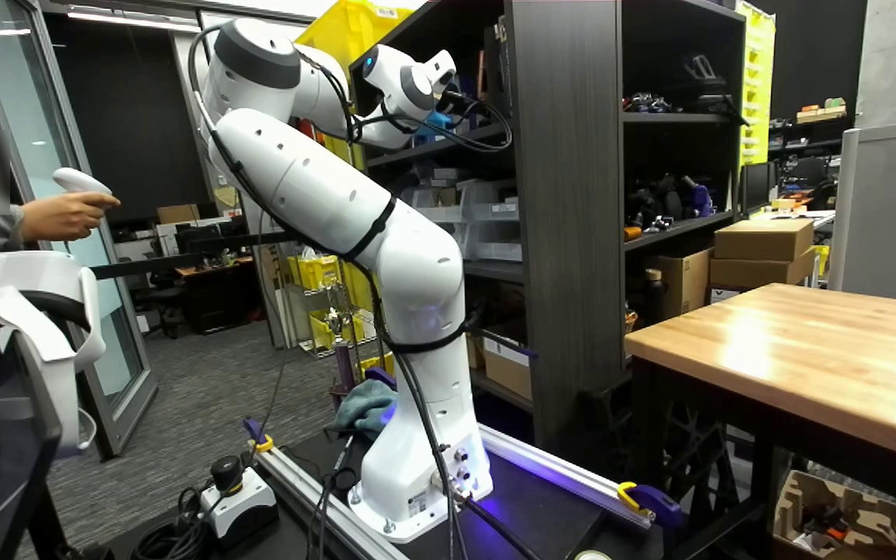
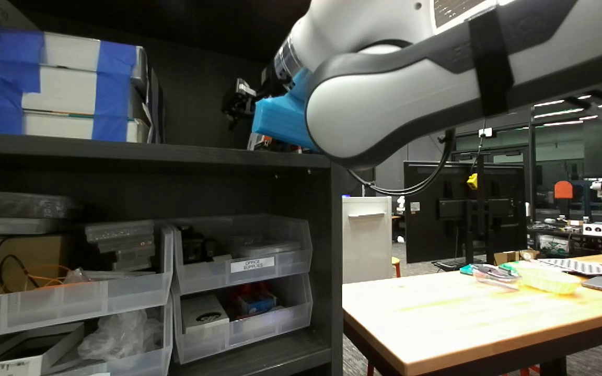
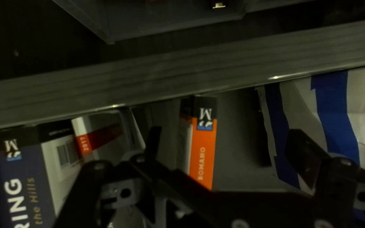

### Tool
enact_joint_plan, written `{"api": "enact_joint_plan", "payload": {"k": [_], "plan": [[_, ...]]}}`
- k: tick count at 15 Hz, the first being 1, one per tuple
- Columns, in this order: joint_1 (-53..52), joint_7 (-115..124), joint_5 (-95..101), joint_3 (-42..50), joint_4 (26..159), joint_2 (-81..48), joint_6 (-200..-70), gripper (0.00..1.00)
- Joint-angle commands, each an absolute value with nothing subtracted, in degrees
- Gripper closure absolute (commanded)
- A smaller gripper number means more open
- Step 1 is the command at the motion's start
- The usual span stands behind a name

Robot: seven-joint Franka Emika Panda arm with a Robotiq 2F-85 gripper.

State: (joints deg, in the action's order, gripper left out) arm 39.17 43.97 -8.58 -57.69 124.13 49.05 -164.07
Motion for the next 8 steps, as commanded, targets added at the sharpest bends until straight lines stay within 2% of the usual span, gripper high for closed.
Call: {"api": "enact_joint_plan", "payload": {"k": [1, 8], "plan": [[39.8, 44.6, -6.8, -58.0, 122.9, 47.0, -164.9, 0.00], [40.2, 44.5, -6.6, -58.4, 122.4, 46.1, -165.2, 0.00]]}}
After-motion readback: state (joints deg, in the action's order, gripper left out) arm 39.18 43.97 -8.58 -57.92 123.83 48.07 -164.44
